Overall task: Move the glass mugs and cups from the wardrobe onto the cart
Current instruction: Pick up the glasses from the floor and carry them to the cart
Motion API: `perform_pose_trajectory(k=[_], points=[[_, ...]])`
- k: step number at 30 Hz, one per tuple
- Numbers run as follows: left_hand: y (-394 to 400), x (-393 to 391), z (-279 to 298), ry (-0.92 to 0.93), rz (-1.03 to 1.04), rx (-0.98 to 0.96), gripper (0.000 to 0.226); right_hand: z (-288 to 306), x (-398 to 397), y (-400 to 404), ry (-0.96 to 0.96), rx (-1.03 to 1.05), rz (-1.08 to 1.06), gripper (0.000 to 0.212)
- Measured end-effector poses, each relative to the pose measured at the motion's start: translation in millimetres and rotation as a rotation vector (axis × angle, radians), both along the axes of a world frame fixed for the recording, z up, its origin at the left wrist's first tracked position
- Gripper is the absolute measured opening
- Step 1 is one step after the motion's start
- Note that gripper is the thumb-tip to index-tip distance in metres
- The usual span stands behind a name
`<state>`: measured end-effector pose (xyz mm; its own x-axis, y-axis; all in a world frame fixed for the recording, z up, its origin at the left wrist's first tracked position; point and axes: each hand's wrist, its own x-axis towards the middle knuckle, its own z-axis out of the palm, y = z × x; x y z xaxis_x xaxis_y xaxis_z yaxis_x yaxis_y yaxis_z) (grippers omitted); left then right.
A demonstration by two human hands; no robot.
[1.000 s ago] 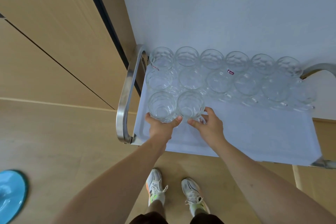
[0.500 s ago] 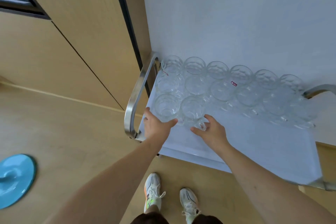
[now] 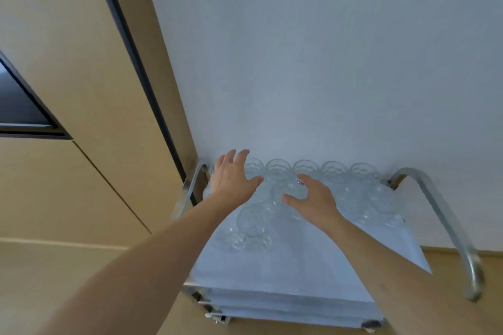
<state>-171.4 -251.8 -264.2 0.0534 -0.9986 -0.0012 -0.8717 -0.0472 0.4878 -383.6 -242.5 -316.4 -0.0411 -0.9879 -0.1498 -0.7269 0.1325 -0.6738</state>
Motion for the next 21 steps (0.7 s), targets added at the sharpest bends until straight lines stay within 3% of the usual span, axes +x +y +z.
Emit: perform_pose_trajectory(k=[9,15,21], points=[[-43,-86,83,0.021,-0.433,-0.125,0.076,93,-74,25,0.262,-0.143,-0.247,0.082],[-22,-150,88,-0.028,-0.738,-0.191,0.077,118,-119,106,0.351,-0.111,-0.493,0.083],[37,-228,87,-0.044,-1.005,-0.271,0.076,126,-132,211,0.318,-0.061,-0.758,0.085]])
